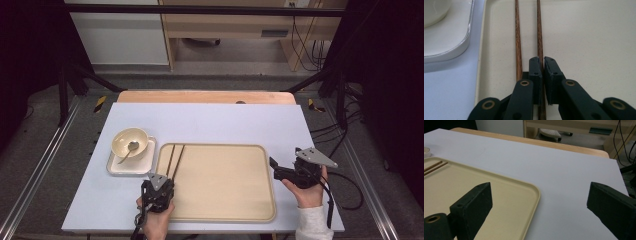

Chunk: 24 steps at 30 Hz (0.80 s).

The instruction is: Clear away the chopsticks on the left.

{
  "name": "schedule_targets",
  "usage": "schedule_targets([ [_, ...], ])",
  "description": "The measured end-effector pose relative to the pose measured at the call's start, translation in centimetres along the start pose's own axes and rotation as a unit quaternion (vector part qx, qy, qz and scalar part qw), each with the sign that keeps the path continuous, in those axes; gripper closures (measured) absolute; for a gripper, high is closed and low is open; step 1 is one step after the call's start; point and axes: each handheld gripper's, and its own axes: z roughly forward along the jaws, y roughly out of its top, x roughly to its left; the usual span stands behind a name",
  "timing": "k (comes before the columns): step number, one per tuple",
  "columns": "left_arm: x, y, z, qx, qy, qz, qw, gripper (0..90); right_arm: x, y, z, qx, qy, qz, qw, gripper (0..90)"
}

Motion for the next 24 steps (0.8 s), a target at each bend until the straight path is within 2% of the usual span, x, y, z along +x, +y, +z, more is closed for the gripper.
schedule_targets([
  [8,0.0,0.0,0.0,-0.001,-0.001,0.003,1.0000,82.8,0.0,0.0,-0.1,-0.001,0.001,0.001,1.0000,6.6],
  [12,0.1,0.1,-0.2,-0.003,-0.013,0.008,0.9999,80.0,0.0,0.0,-0.1,-0.001,0.001,0.001,1.0000,6.6],
  [13,0.3,0.2,-0.4,-0.011,-0.016,0.008,0.9998,80.0,0.0,0.0,-0.1,-0.001,0.001,0.001,1.0000,6.6],
  [14,0.5,0.5,-0.9,-0.024,-0.028,0.012,0.9993,79.0,0.0,0.0,0.0,0.000,0.000,0.001,1.0000,6.6],
  [16,0.7,0.8,-1.1,-0.031,-0.034,0.011,0.9989,79.0,0.0,0.0,0.0,0.000,0.000,0.000,1.0000,6.6],
  [19,1.5,1.9,-1.3,-0.050,-0.061,0.030,0.9964,82.7,0.0,0.0,-0.1,-0.001,0.000,0.002,1.0000,6.6],
  [21,1.9,2.4,-1.3,-0.053,-0.076,0.045,0.9947,85.5,-0.1,0.0,-0.1,-0.002,-0.001,0.001,1.0000,6.6],
  [22,1.9,2.4,-1.3,-0.053,-0.076,0.045,0.9947,87.1,-0.1,0.0,-0.1,-0.002,-0.001,0.001,1.0000,6.6],
  [24,2.2,2.9,-0.9,-0.047,-0.095,0.074,0.9916,89.8,-0.1,0.0,-0.1,-0.001,-0.001,0.002,1.0000,6.6],
])
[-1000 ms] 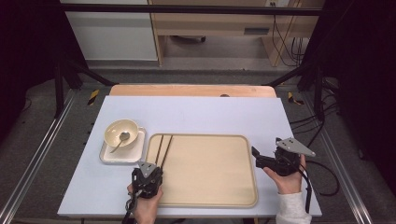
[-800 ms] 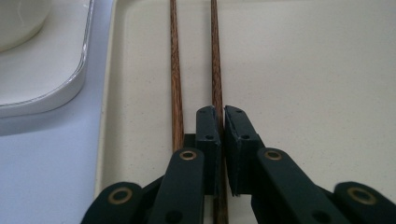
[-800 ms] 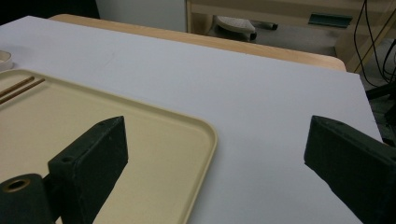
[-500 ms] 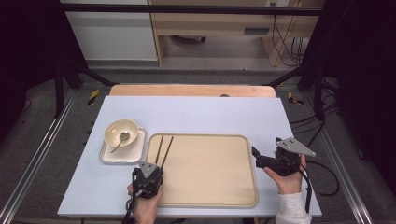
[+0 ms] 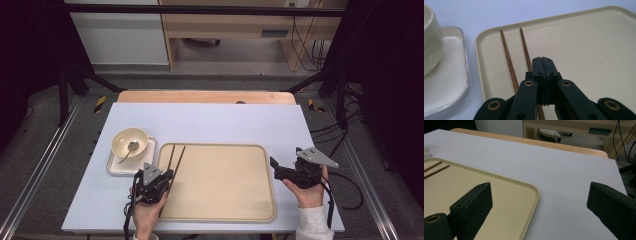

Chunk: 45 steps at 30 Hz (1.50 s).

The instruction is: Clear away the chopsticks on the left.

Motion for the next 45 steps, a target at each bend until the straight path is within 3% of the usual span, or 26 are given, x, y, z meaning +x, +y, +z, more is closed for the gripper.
schedule_targets([
  [2,0.2,0.2,0.2,0.000,-0.012,0.004,0.9999,89.9,0.0,0.0,0.0,0.001,0.000,-0.001,1.0000,6.6],
  [4,0.9,0.6,0.9,0.007,-0.040,0.022,0.9989,90.0,0.0,0.0,0.0,0.000,0.000,0.001,1.0000,6.6],
  [7,1.2,0.9,1.7,0.017,-0.057,0.034,0.9976,89.9,-0.1,0.0,0.0,0.000,-0.001,0.000,1.0000,6.7],
  [10,1.5,1.0,2.2,0.024,-0.062,0.042,0.9969,89.9,-0.1,0.0,0.0,0.001,-0.001,0.001,1.0000,6.7],
  [14,1.9,1.0,3.3,0.045,-0.083,0.074,0.9928,89.9,-0.1,0.0,0.0,0.001,-0.001,0.002,1.0000,6.7],
  [18,1.8,1.0,3.9,0.061,-0.082,0.088,0.9909,90.0,0.0,-0.1,0.1,0.002,0.000,-0.002,1.0000,6.7],
  [23,2.0,0.8,4.5,0.074,-0.072,0.092,0.9903,90.0,0.0,-0.1,0.1,0.002,-0.001,-0.001,1.0000,6.7],
  [33,1.9,0.7,4.7,0.081,-0.075,0.106,0.9882,90.0,0.0,-0.1,0.1,0.002,-0.001,0.000,1.0000,6.7],
  [45,2.2,0.6,4.5,0.084,-0.052,0.105,0.9896,90.0,0.0,-0.1,0.1,0.002,-0.001,-0.002,1.0000,6.7],
])
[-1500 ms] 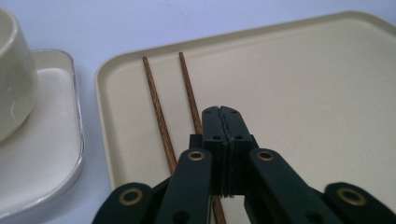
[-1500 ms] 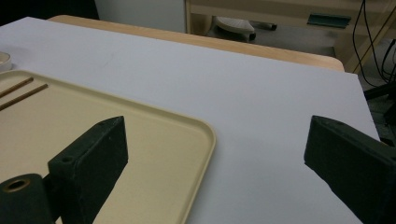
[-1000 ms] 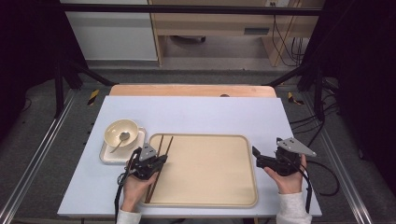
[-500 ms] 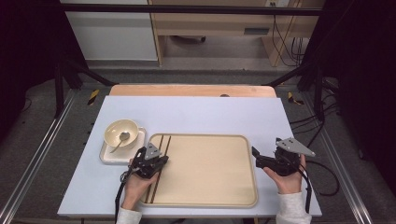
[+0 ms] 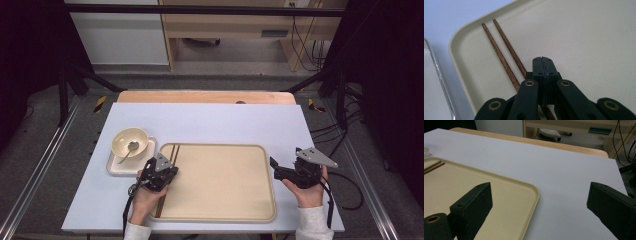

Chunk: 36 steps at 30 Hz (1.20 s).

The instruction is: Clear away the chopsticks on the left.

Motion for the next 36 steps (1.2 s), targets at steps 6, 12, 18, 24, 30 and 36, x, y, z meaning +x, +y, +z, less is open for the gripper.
schedule_targets([
  [6,0.4,-0.3,-0.3,0.002,0.011,-0.007,0.9999,90.0,0.0,0.0,0.0,0.000,0.000,0.001,1.0000,6.7],
  [12,0.7,-0.6,-0.5,-0.003,0.013,-0.020,0.9997,90.0,0.0,0.0,0.0,0.000,0.000,0.001,1.0000,6.7],
  [18,0.8,-0.8,-0.7,-0.005,0.014,-0.027,0.9995,90.0,0.0,0.0,0.0,-0.001,0.000,0.002,1.0000,6.7],
  [24,0.7,-0.8,-0.7,-0.005,0.012,-0.025,0.9996,90.0,0.0,0.0,-0.1,-0.001,0.000,0.003,1.0000,6.7],
  [30,0.6,-0.7,-1.1,-0.015,0.004,-0.022,0.9996,90.0,-0.1,0.1,-0.1,-0.003,0.000,0.003,1.0000,6.7],
  [36,0.3,-0.2,-2.2,-0.050,-0.013,-0.018,0.9985,88.9,-0.1,0.1,-0.2,-0.005,0.001,0.003,1.0000,6.7],
])
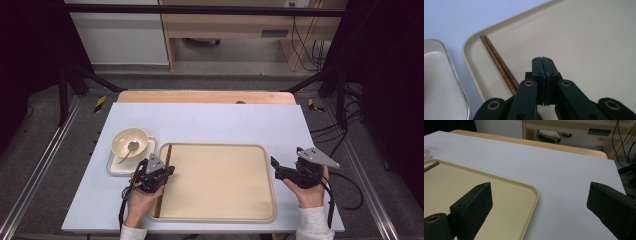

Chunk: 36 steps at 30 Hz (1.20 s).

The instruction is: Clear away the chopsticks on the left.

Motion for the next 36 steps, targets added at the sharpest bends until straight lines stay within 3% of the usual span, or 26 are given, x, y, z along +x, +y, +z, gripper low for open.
schedule_targets([
  [10,0.0,2.8,-3.1,-0.054,-0.029,0.009,0.9980,74.5,0.0,0.0,-0.1,-0.001,0.000,0.002,1.0000,6.6],
  [13,0.3,3.5,-4.0,-0.058,-0.021,0.022,0.9979,65.8,0.0,0.0,-0.1,-0.001,-0.001,0.002,1.0000,6.6],
  [21,1.0,4.4,-5.7,-0.085,-0.019,0.020,0.9960,50.0,0.0,0.0,0.0,-0.001,-0.002,0.000,1.0000,6.5],
  [23,1.5,4.9,-6.4,-0.101,-0.025,0.005,0.9946,46.1,0.0,0.0,0.0,0.001,-0.001,-0.001,1.0000,6.4],
  [25,1.8,5.1,-6.8,-0.098,-0.011,0.013,0.9950,43.0,0.0,0.0,0.0,0.001,-0.001,0.000,1.0000,6.4],
  [28,2.2,5.3,-7.3,-0.102,-0.007,0.011,0.9947,39.0,0.0,0.0,0.0,-0.002,0.000,0.002,1.0000,6.3],
  [29,2.5,5.3,-7.8,-0.107,0.003,0.013,0.9942,38.0,0.0,0.0,0.0,-0.002,-0.001,0.002,1.0000,6.3],
  [36,3.7,4.8,-9.8,-0.123,0.018,0.015,0.9922,34.1,-0.1,0.0,0.0,0.000,-0.004,0.005,1.0000,6.4],
])
